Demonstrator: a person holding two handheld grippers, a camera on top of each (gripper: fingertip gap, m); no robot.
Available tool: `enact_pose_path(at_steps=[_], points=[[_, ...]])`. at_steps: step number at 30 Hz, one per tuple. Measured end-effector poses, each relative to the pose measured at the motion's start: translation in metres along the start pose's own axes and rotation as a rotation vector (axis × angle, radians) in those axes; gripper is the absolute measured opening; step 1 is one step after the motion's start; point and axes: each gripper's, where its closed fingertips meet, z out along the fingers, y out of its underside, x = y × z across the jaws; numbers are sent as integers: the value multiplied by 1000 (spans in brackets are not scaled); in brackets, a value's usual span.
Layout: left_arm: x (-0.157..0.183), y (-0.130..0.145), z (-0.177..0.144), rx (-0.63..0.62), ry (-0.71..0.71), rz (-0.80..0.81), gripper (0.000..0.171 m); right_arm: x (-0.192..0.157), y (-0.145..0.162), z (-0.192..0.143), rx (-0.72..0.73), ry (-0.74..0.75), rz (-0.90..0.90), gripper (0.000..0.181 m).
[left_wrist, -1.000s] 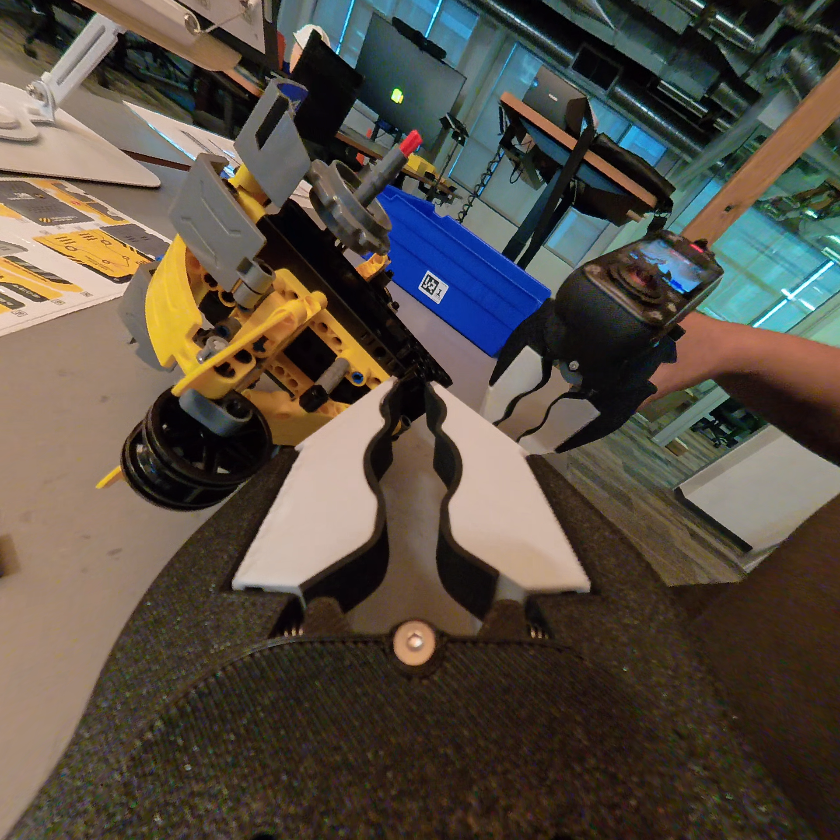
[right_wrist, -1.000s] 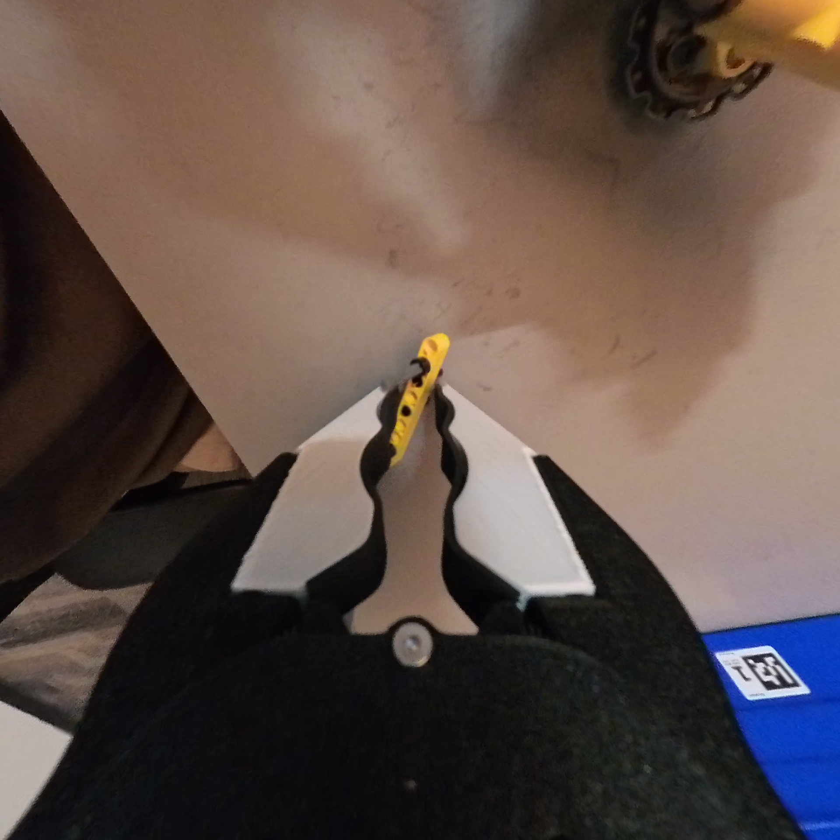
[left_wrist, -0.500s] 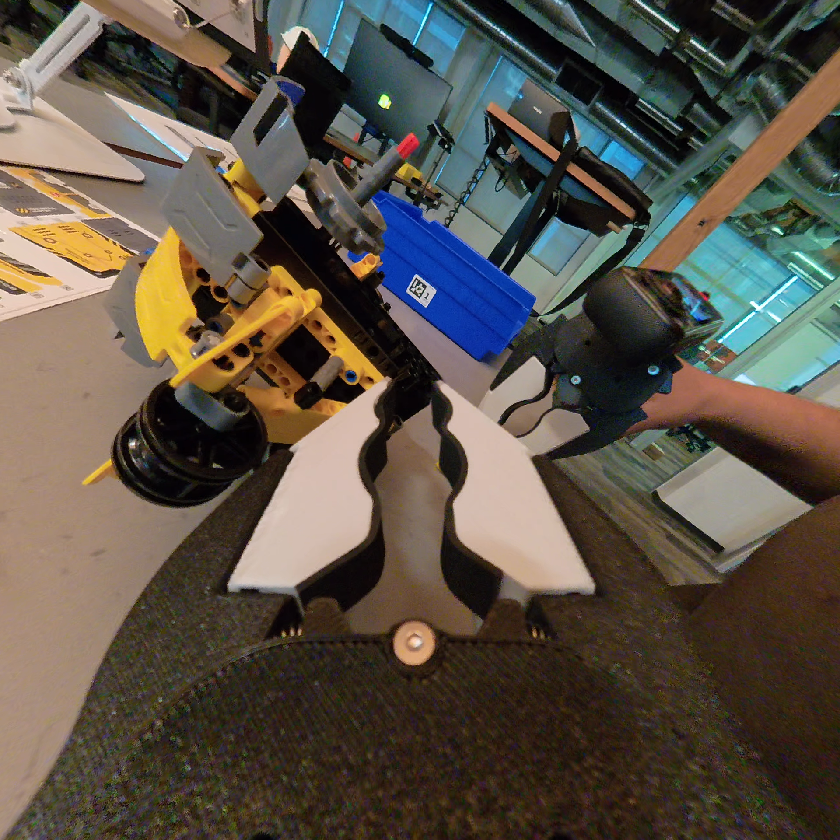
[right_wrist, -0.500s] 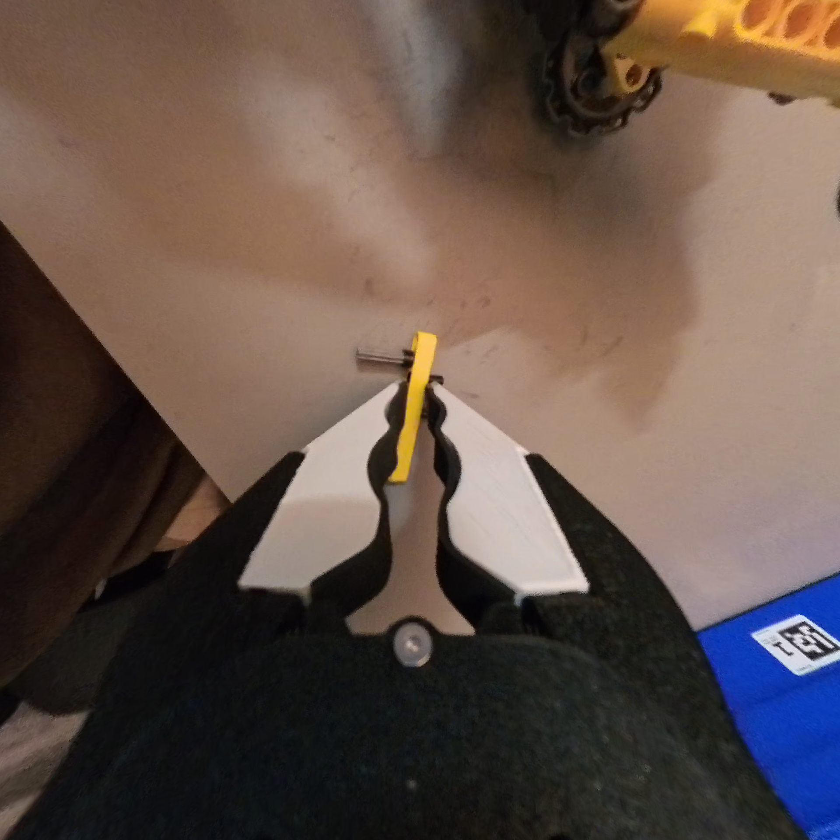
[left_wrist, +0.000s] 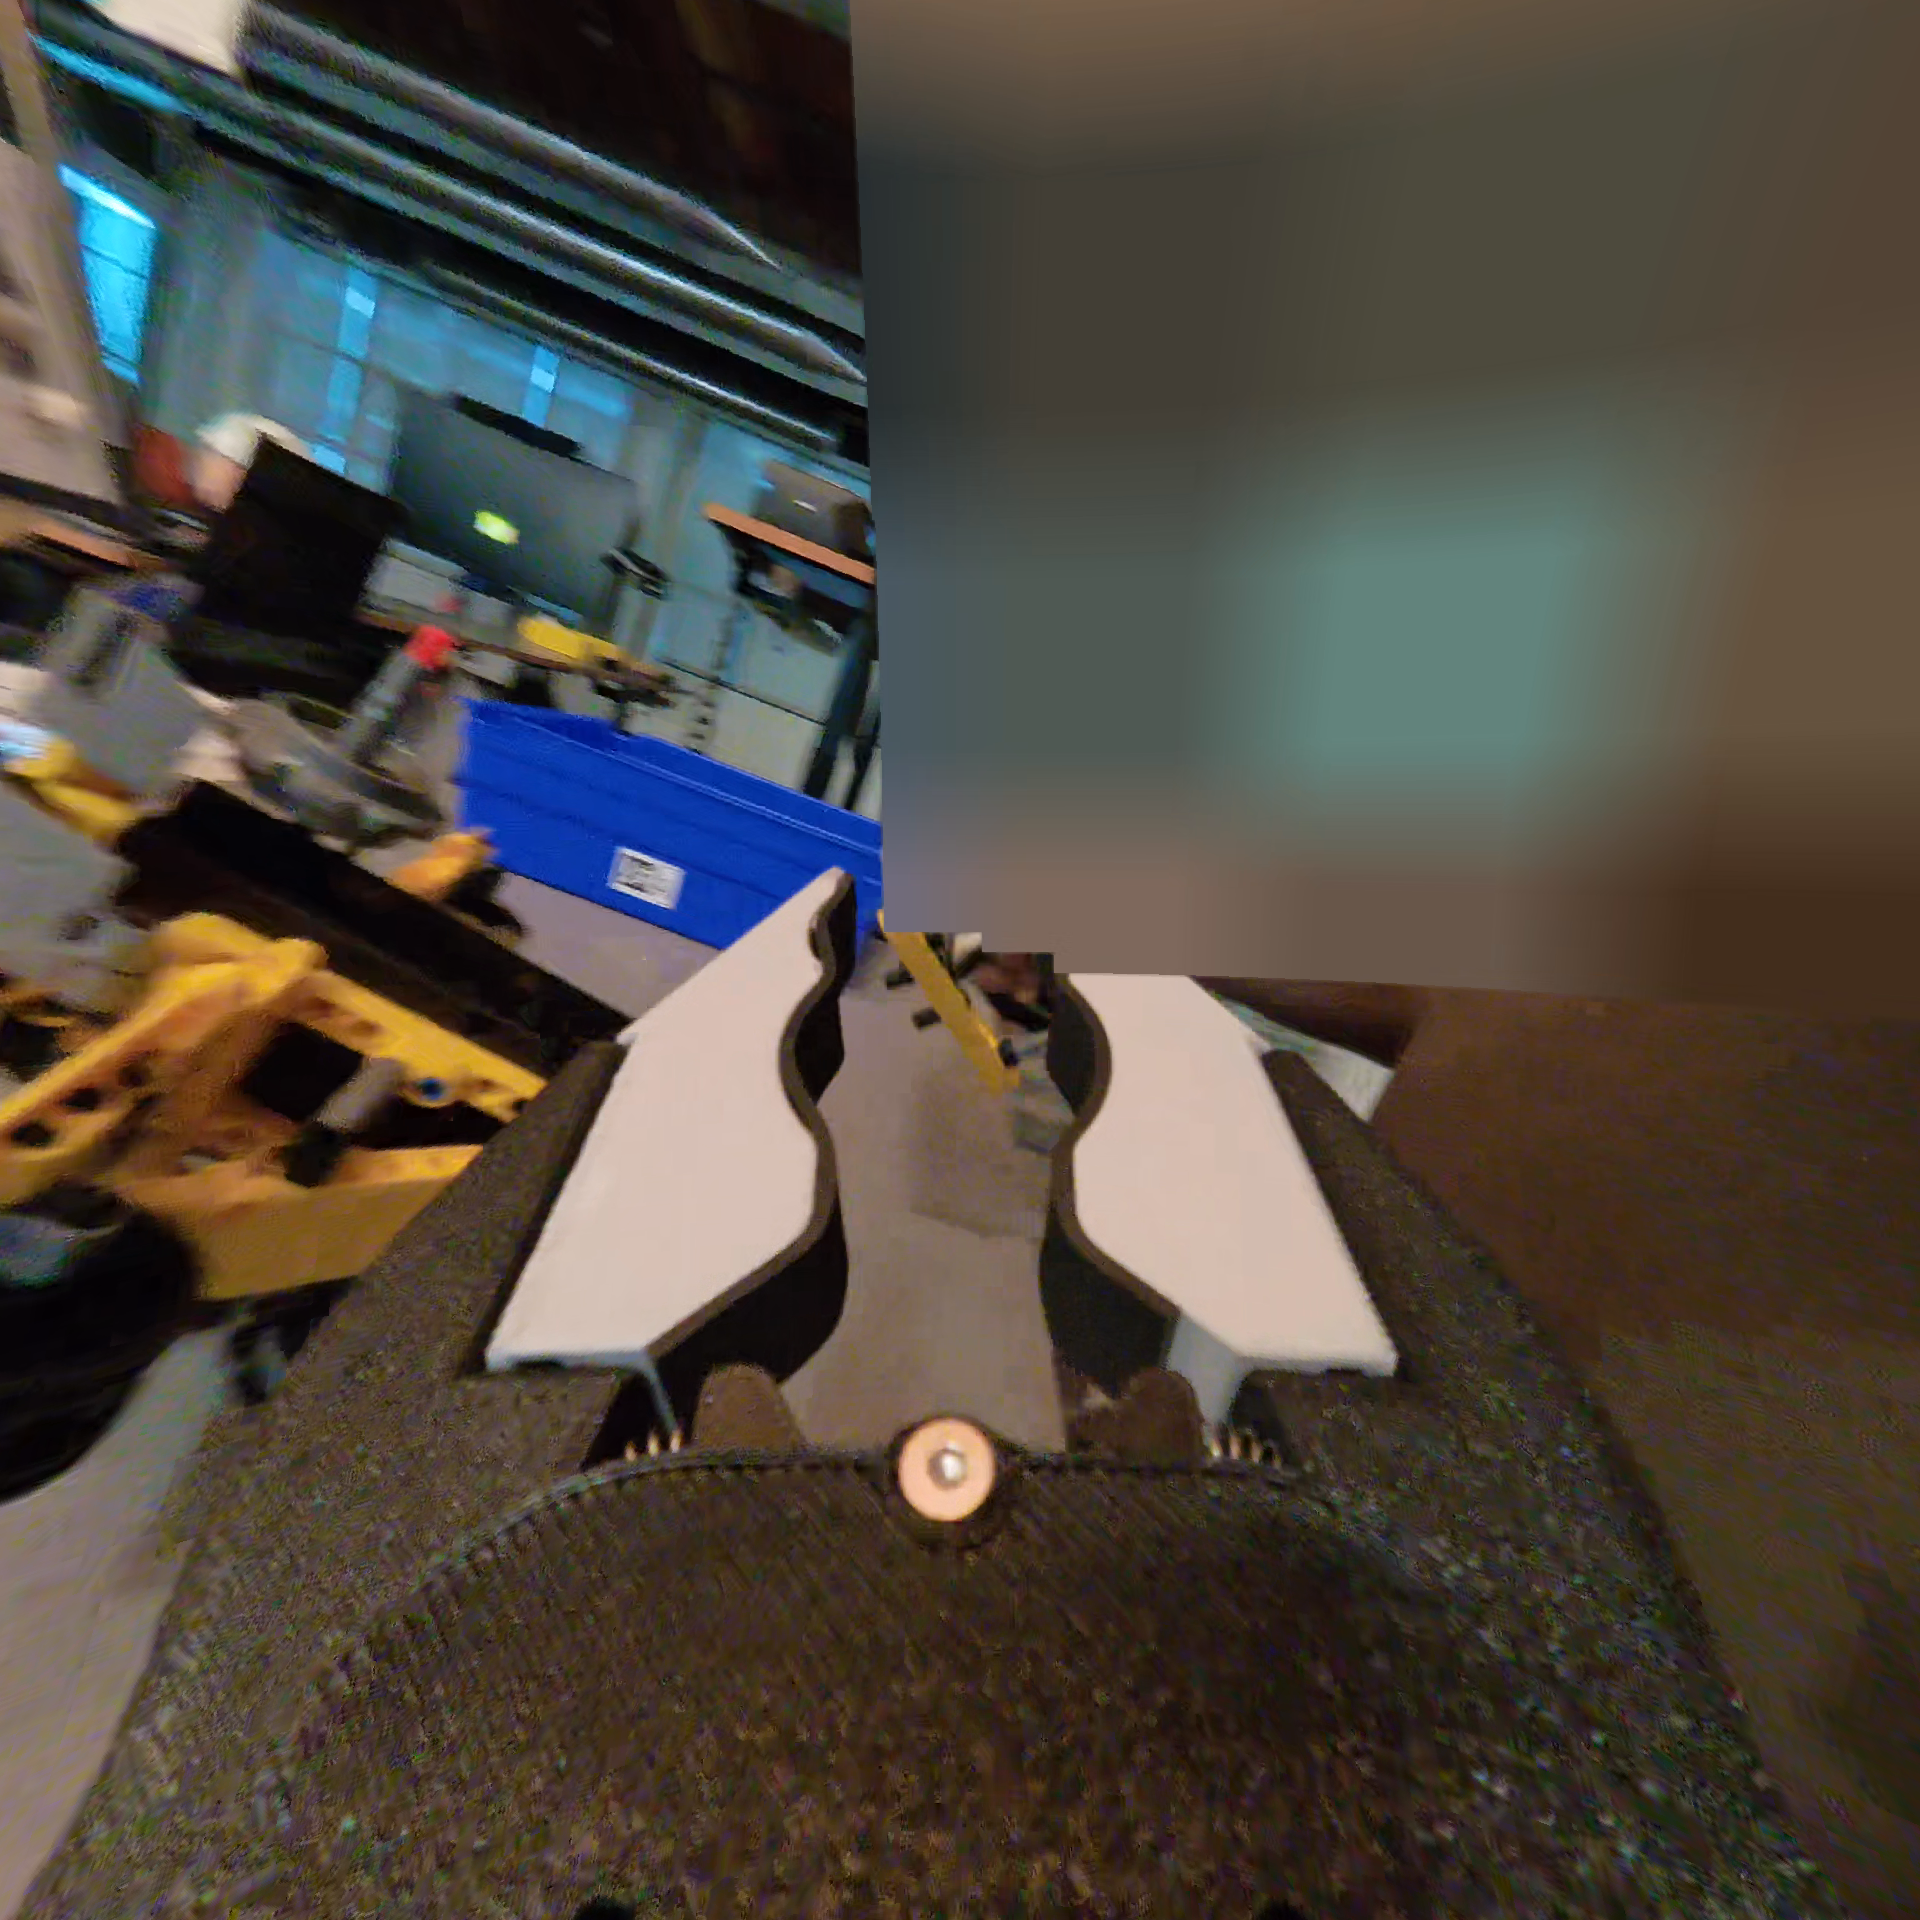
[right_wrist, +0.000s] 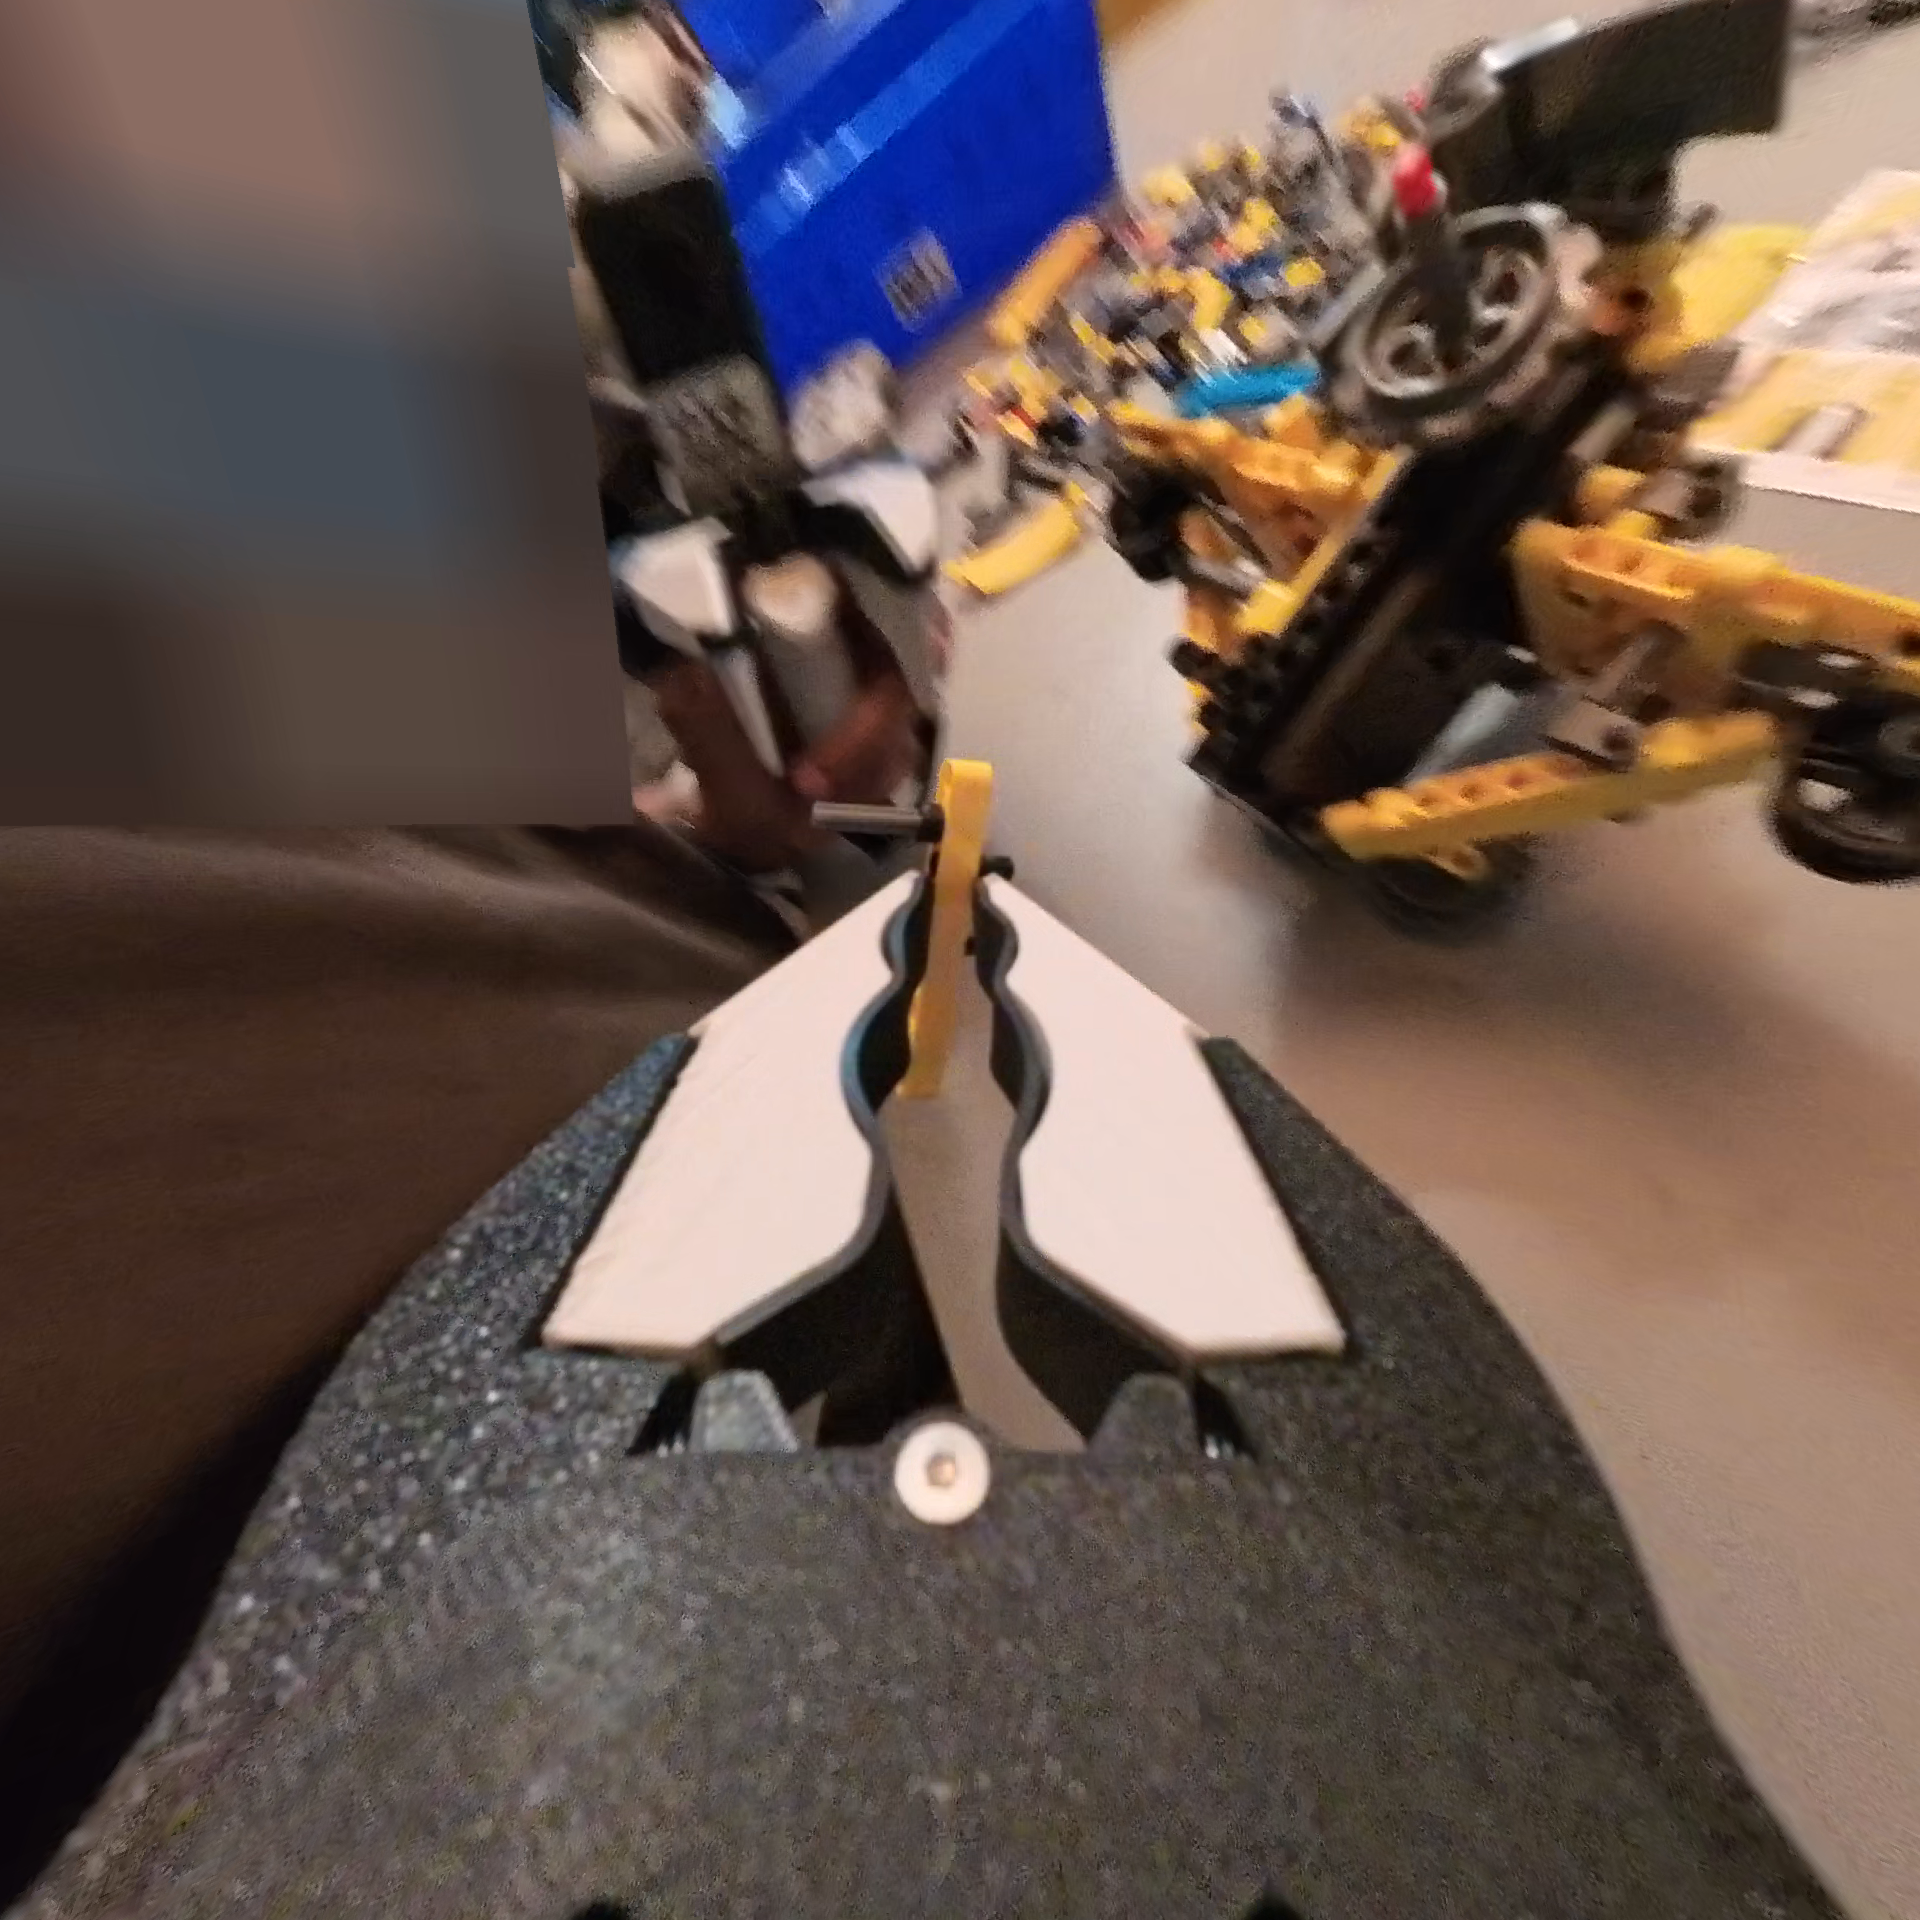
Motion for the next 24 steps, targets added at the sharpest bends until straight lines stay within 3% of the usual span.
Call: enact_pose_path(at_steps=[1, 6, 14, 20, 23, 24], points=[[5, 2, 3, -12, 50, -39, 31, -9, -5, 1, 52, -76, 33, 7], [17, 5, 12, -31, 152, -179, 28, -41, -17, 6, 186, -343, 129, 7], [40, 10, 19, -73, 263, -196, 11, -58, -11, 10, 149, -449, 152, 7], [28, 10, 20, -65, 185, -227, 10, -45, -13, 9, 186, -366, 180, 7], [5, 12, 18, -39, 48, -242, 7, -18, -15, 11, 238, -178, 184, 34], [-1, 14, 17, -40, 14, -246, 6, -16, -15, 12, 254, -141, 168, 30]])
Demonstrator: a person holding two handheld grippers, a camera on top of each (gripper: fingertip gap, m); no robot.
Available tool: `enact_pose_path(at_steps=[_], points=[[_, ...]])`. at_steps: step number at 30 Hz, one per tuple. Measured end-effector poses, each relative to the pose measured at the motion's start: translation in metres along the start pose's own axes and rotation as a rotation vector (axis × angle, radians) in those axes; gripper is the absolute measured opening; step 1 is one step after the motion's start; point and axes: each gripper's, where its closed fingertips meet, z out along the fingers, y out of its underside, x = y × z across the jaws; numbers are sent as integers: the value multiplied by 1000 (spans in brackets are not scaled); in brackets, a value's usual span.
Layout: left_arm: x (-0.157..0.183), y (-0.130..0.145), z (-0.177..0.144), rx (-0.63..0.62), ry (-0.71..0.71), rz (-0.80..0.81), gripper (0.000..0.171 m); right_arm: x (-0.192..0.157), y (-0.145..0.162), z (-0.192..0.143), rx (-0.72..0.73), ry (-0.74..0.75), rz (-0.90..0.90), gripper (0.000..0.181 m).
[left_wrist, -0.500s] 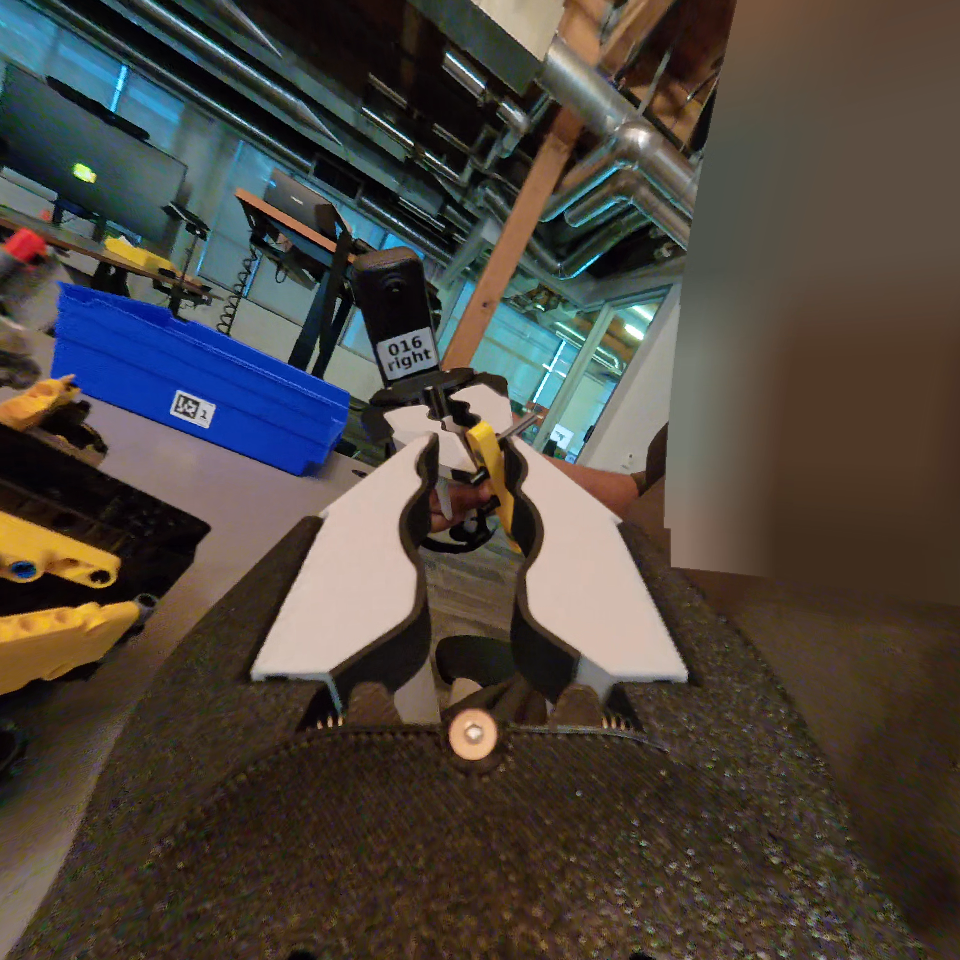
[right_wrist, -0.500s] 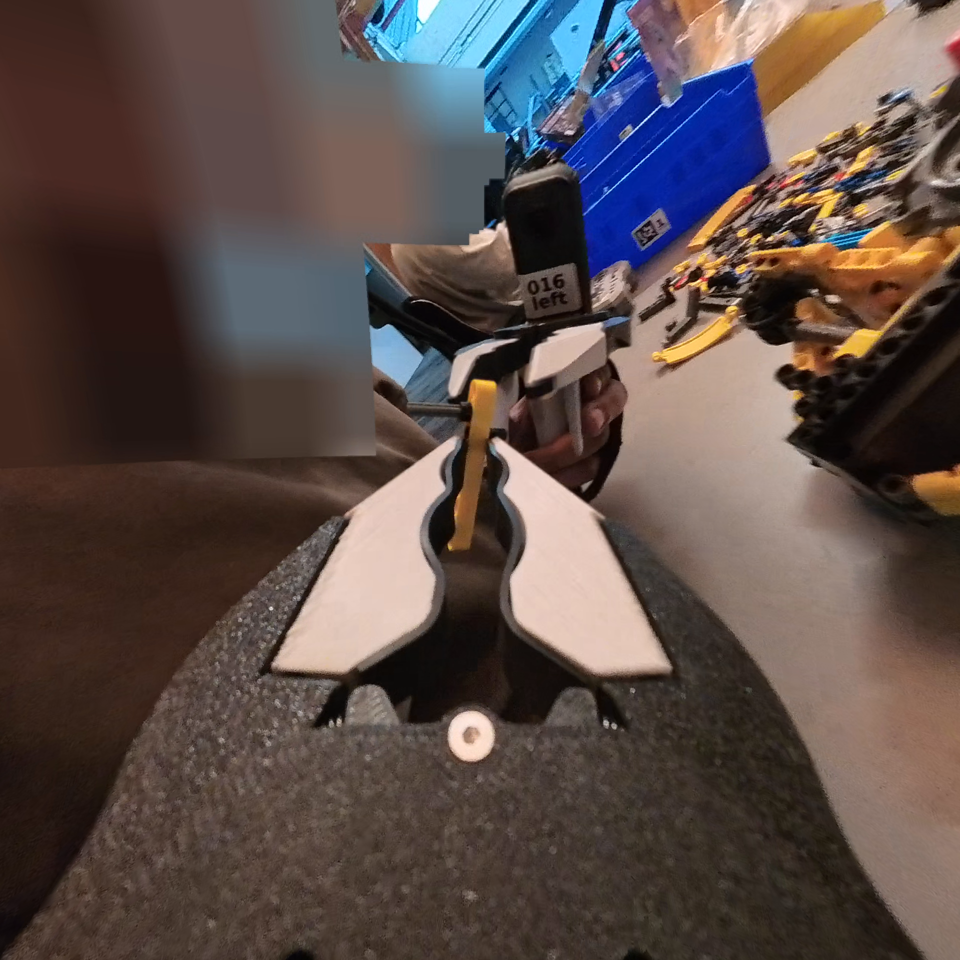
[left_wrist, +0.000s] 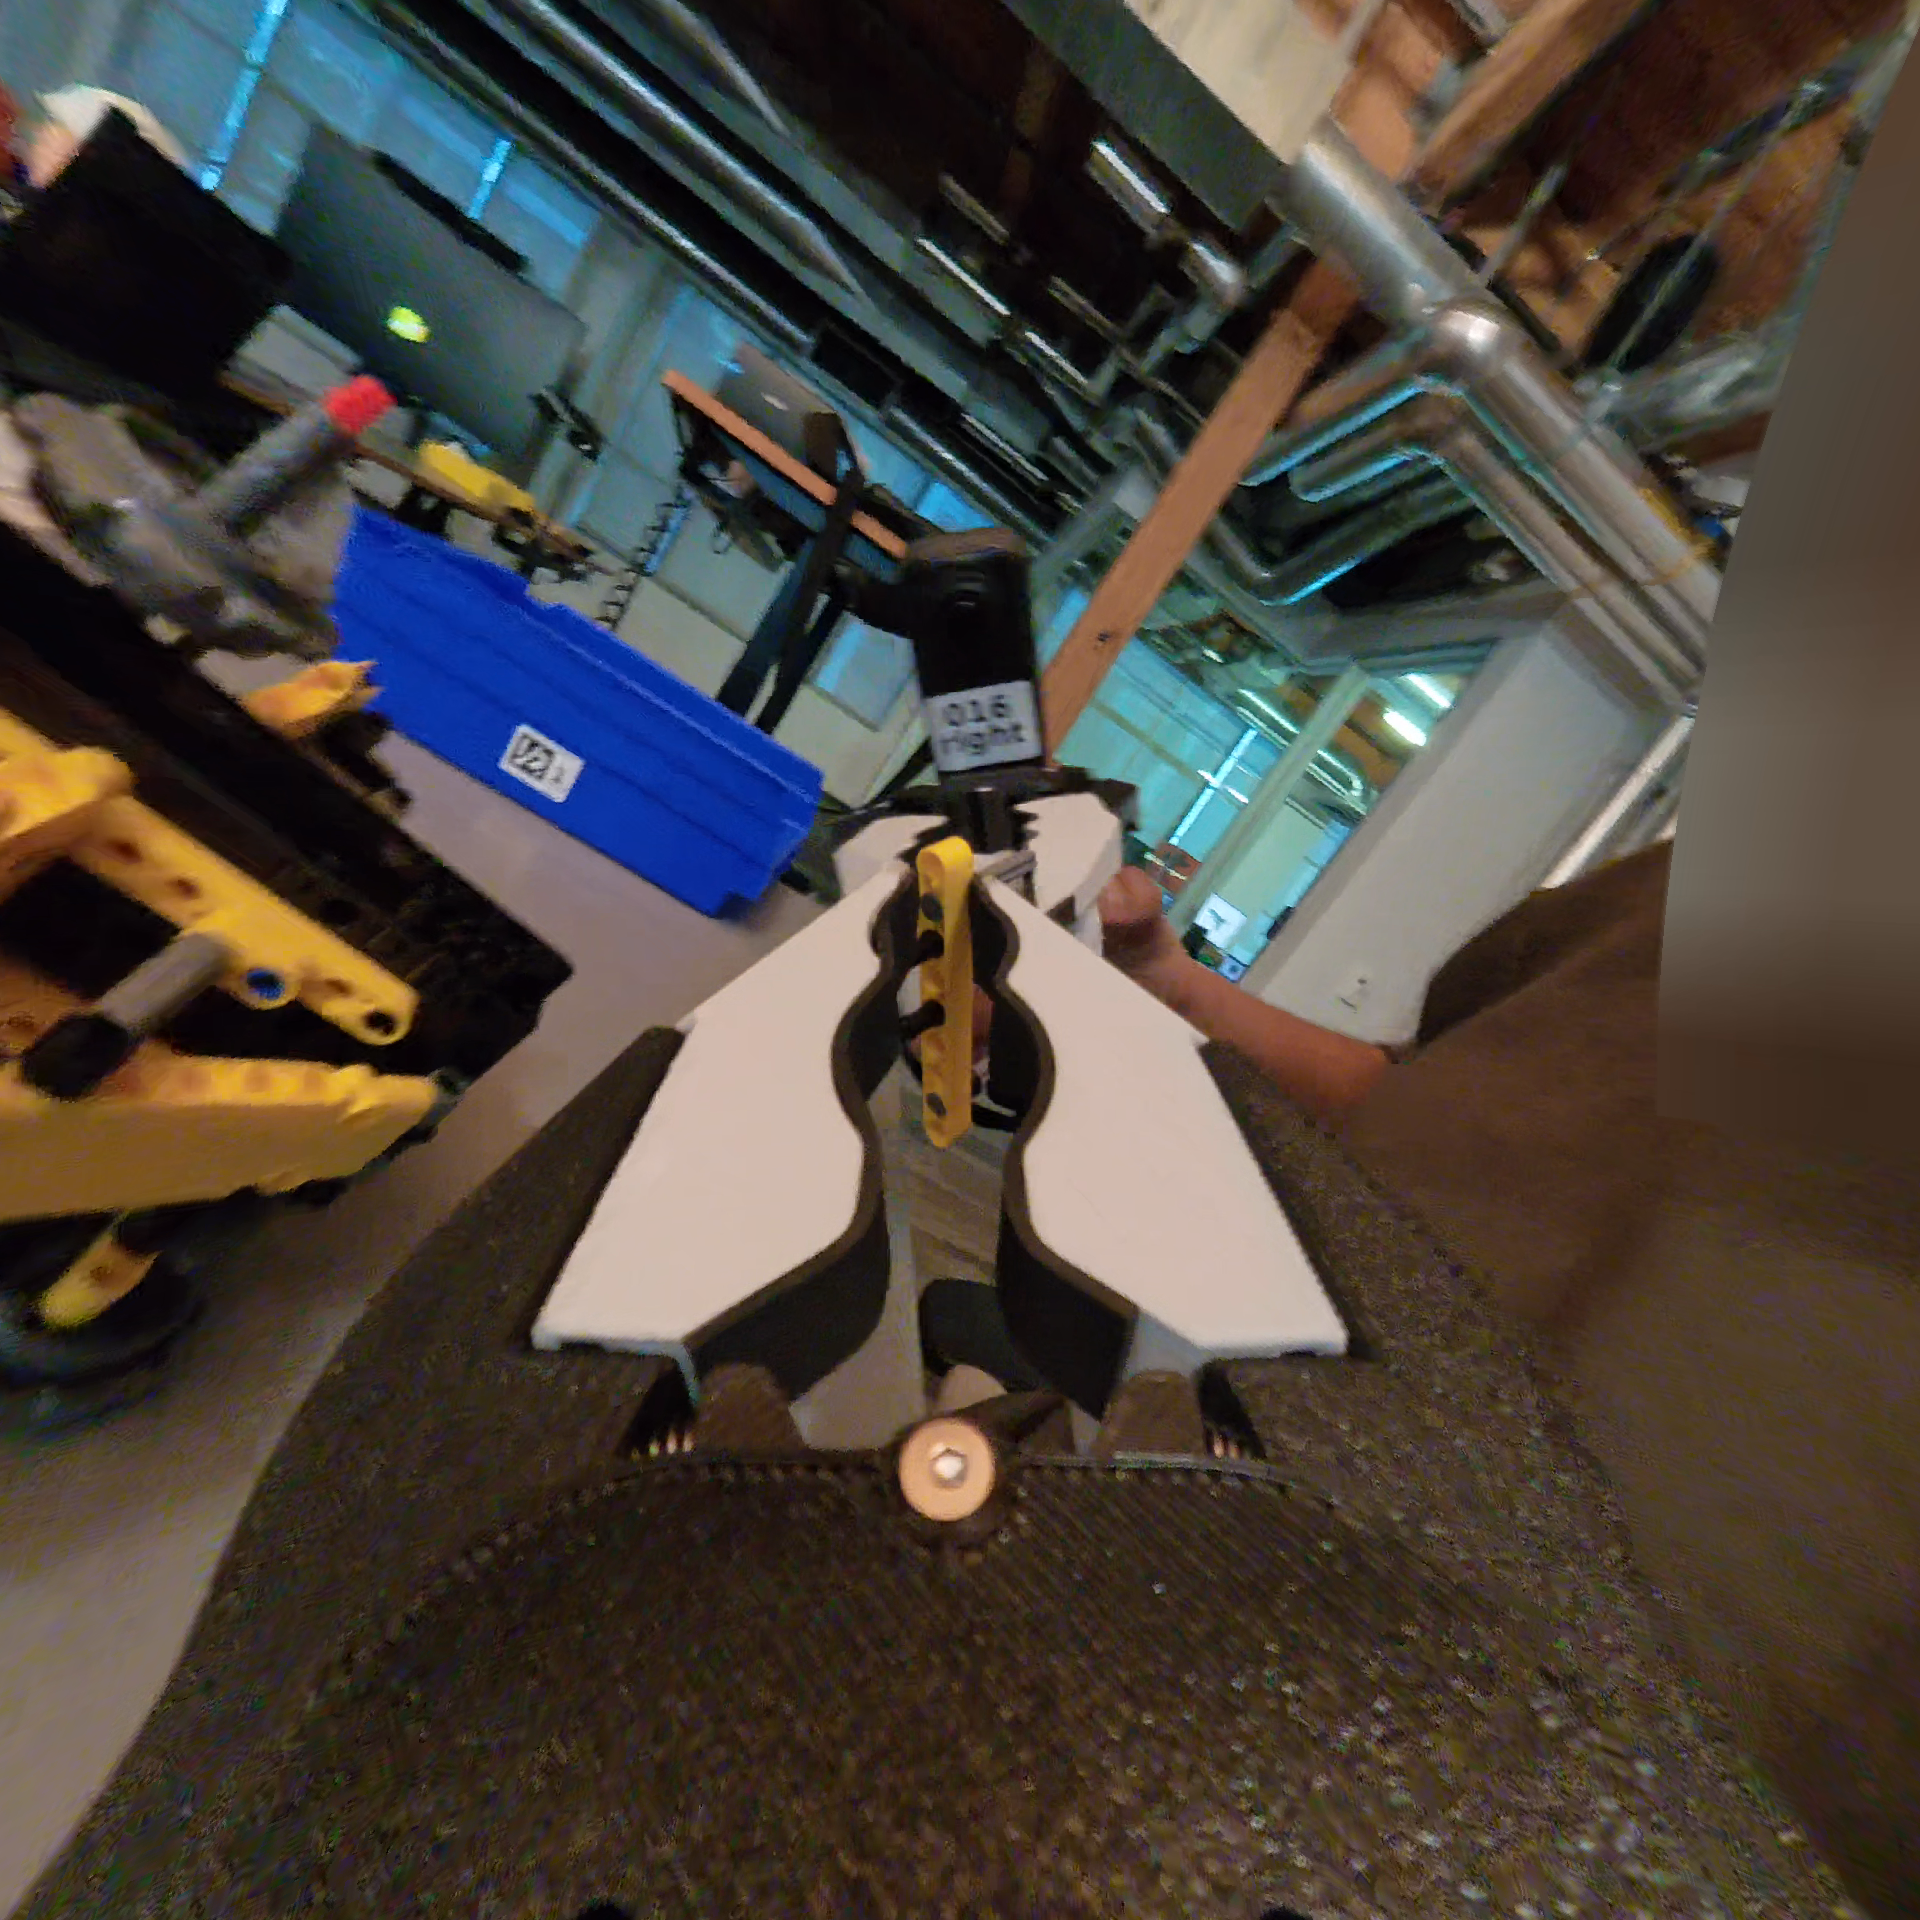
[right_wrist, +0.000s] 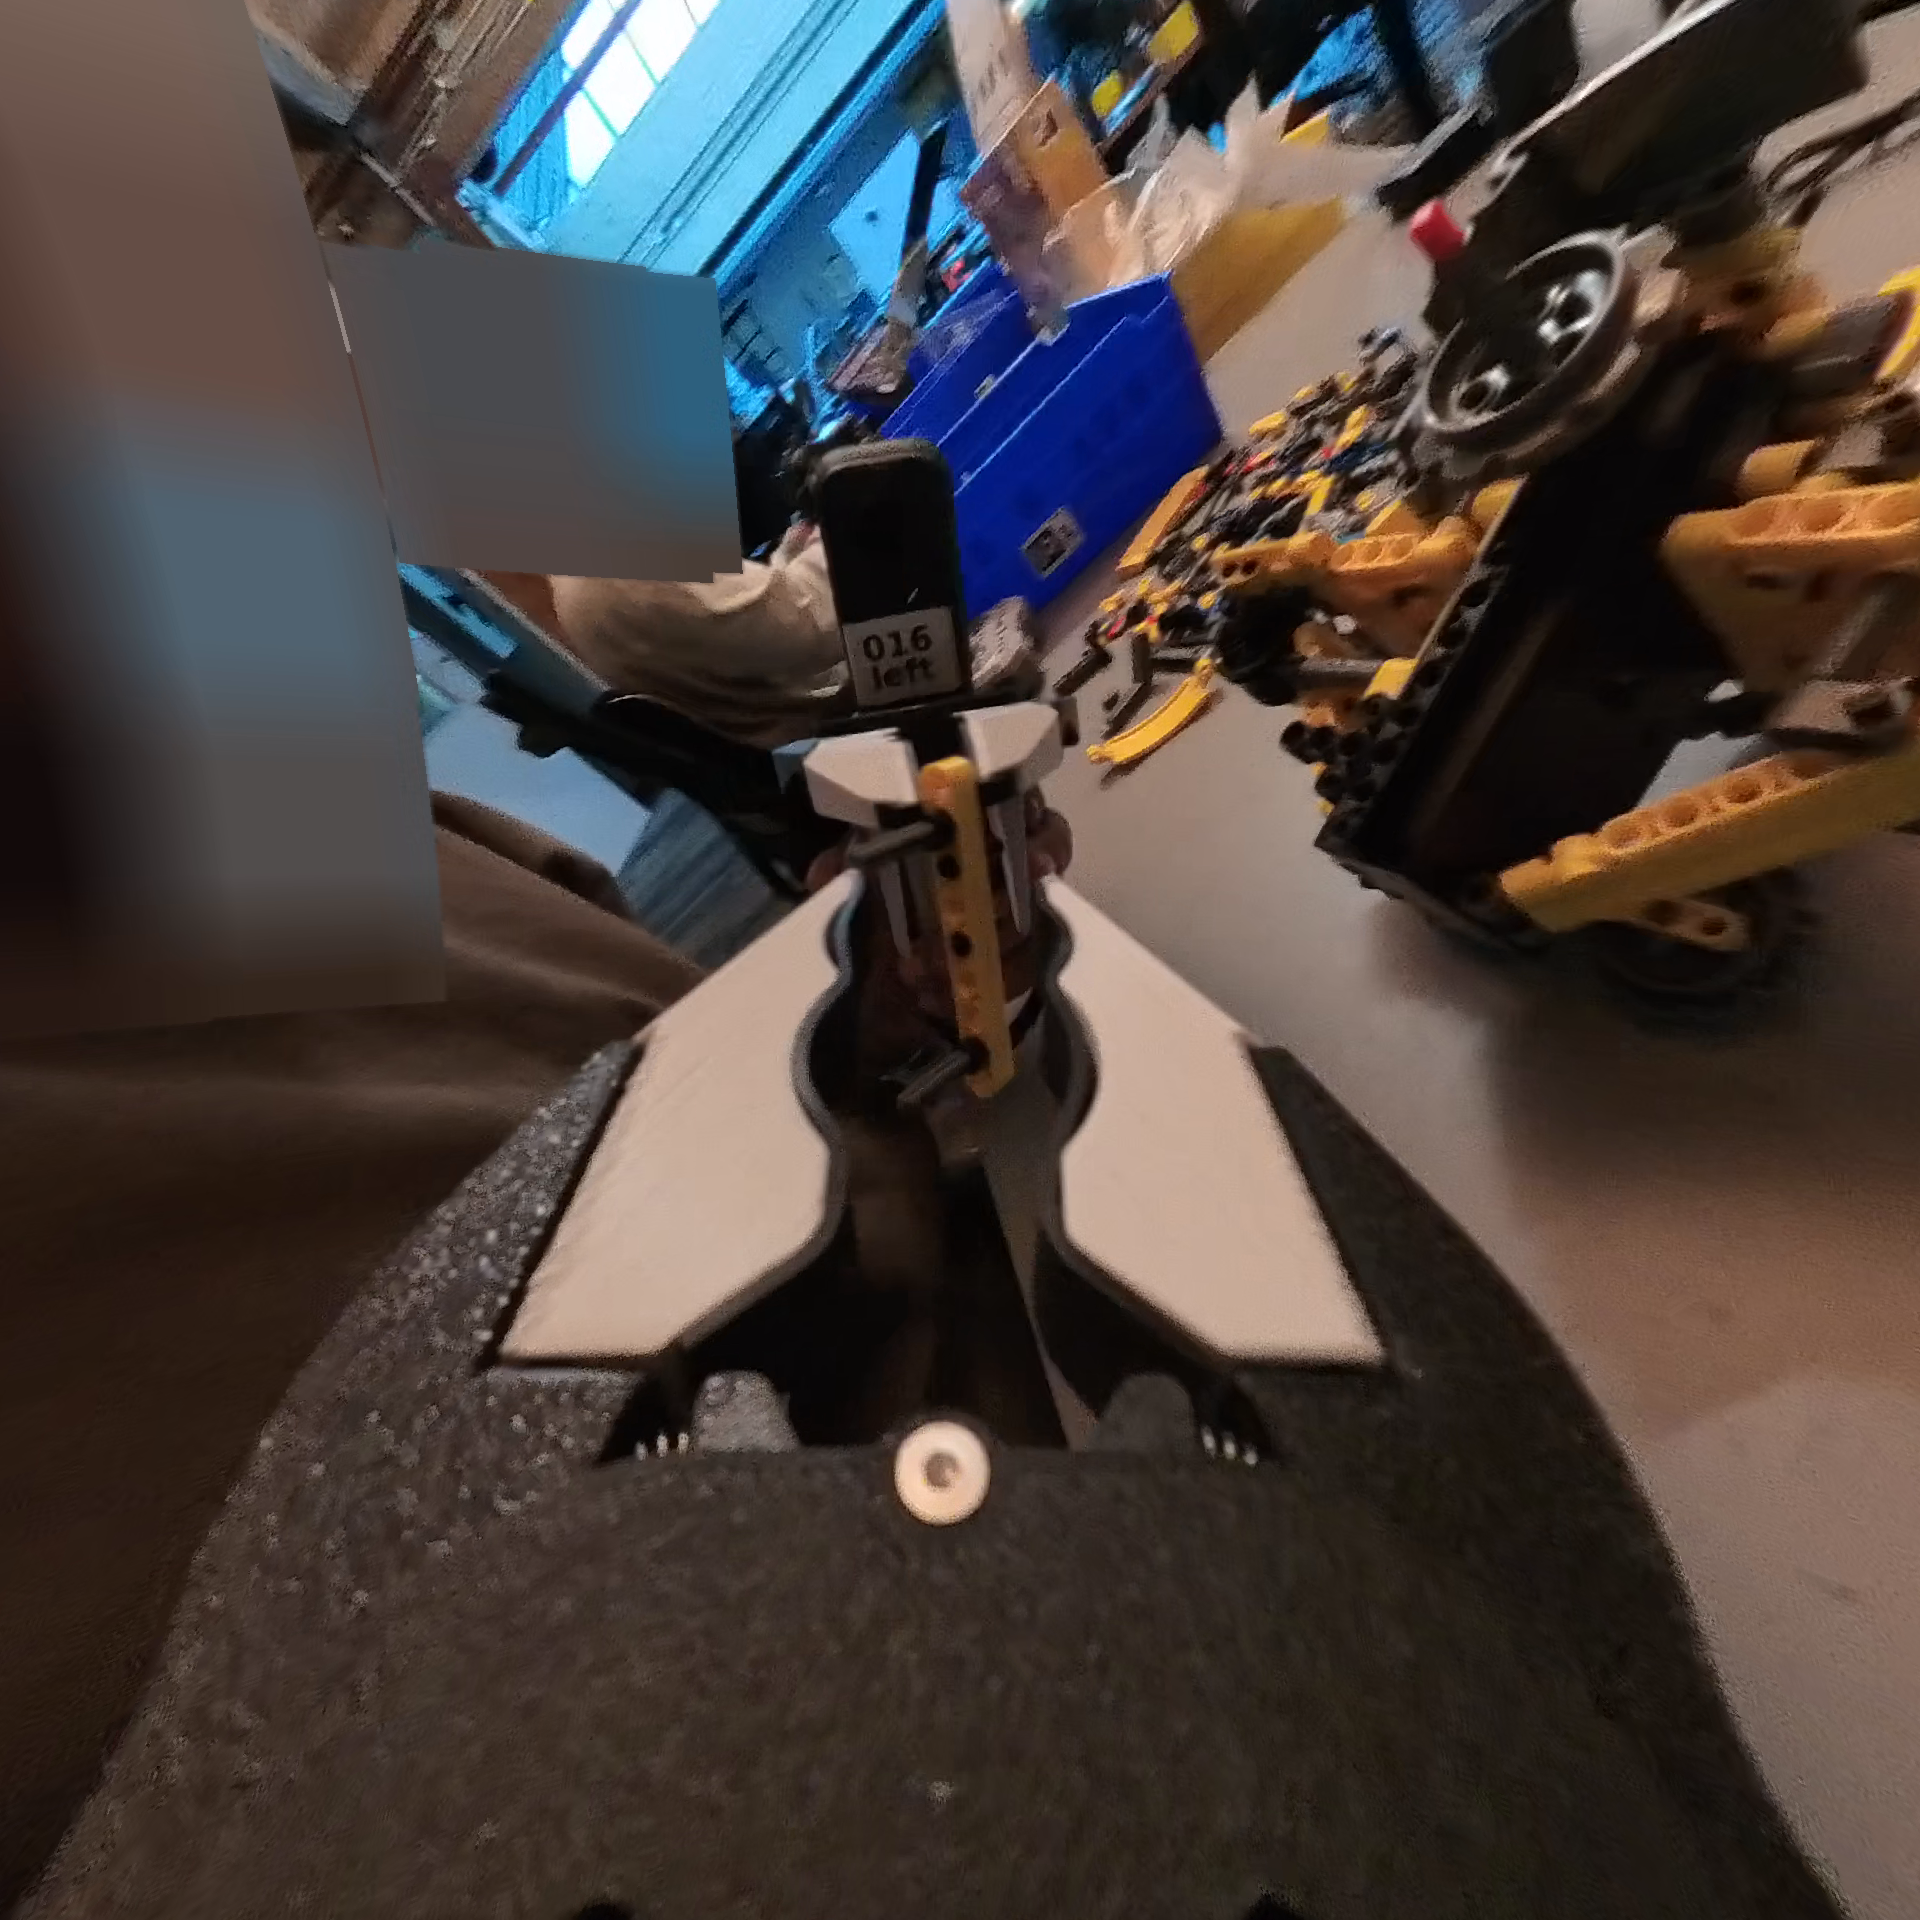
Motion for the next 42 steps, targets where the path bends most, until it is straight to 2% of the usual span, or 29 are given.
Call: enact_pose_path(at_steps=[6, 9, 18, 21, 24, 27, 30, 34, 42], points=[[-17, 2, -2, 28, -79, -62, 6, 24, 8, 9, -16, 260, -218, 17], [-21, 2, -4, 41, -119, -50, 5, 25, 4, 9, -26, 323, -309, 7], [-17, 0, -4, -10, -142, 27, 6, 23, 1, 12, -82, 322, -388, 7], [-24, -11, -14, 8, -230, 102, 18, 26, -7, 6, -121, 345, -421, 7], [-36, -24, -30, 14, -378, 252, 22, 34, -20, -2, -231, 418, -537, 7], [-50, -22, -36, -48, -492, 342, 24, 45, -30, -5, -431, 497, -721, 7], [-62, -10, -30, -110, -539, 377, 26, 49, -30, 1, -633, 471, -860, 6], [-85, 3, -28, -204, -622, 414, 21, 58, -26, 10, -846, 379, -905, 6], [-91, 10, -18, -233, -590, 436, 13, 76, -18, 14, -1056, 335, -952, 7]])
